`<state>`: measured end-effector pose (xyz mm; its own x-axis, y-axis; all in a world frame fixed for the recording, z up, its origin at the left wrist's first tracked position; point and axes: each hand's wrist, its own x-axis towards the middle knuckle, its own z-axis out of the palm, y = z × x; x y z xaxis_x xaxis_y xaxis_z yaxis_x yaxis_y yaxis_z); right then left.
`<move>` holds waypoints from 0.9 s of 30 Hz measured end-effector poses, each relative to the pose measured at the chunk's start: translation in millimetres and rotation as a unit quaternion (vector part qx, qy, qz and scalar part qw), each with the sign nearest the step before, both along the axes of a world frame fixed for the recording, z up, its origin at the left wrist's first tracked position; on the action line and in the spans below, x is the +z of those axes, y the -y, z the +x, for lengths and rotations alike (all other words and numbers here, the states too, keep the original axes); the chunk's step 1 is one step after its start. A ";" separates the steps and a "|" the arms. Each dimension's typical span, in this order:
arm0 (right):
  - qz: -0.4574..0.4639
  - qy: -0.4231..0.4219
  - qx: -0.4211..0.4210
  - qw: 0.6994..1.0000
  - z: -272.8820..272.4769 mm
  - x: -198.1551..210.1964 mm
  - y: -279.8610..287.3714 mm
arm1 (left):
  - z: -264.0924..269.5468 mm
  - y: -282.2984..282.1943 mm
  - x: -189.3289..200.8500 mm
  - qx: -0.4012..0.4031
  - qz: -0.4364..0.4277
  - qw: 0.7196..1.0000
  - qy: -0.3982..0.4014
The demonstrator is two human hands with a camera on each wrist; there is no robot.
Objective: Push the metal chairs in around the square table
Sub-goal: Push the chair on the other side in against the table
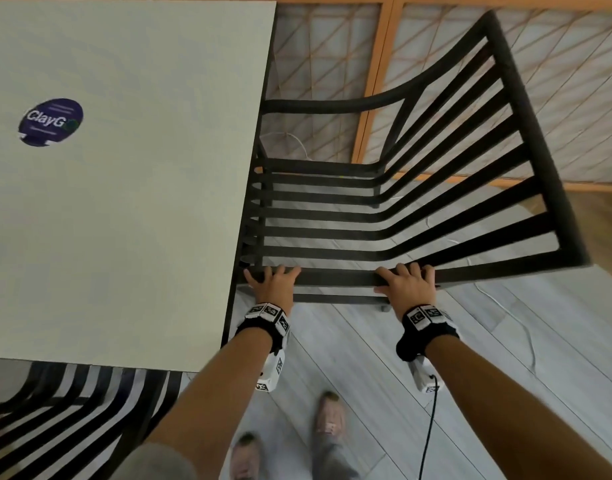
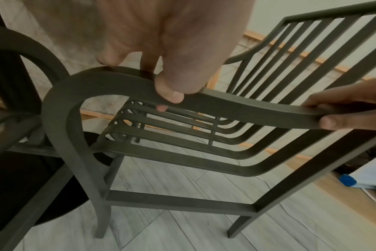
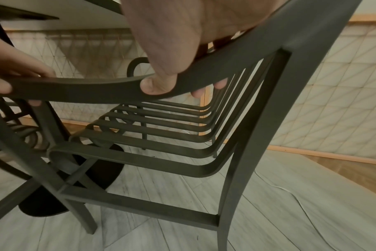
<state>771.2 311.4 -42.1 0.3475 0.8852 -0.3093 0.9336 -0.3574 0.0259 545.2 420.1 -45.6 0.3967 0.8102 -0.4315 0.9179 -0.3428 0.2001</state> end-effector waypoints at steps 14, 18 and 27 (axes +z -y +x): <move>-0.011 -0.032 -0.037 0.999 -33.3 5.6 16.9 | -12.4 9.6 3.4 0.028 -0.016 0.999 -0.027; 0.006 -0.033 -0.038 0.999 -20.3 3.8 3.9 | -3.1 -1.9 6.7 0.023 -0.022 0.999 -0.024; 0.011 -0.024 -0.030 0.999 -22.6 -0.8 18.5 | -2.8 16.3 1.4 0.035 -0.003 0.998 -0.053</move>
<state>748.6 292.9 -42.9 0.3851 0.8703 -0.3072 0.9105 -0.4125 -0.0273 542.5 403.8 -44.3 0.2918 0.8316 -0.4726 0.9554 -0.2770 0.1024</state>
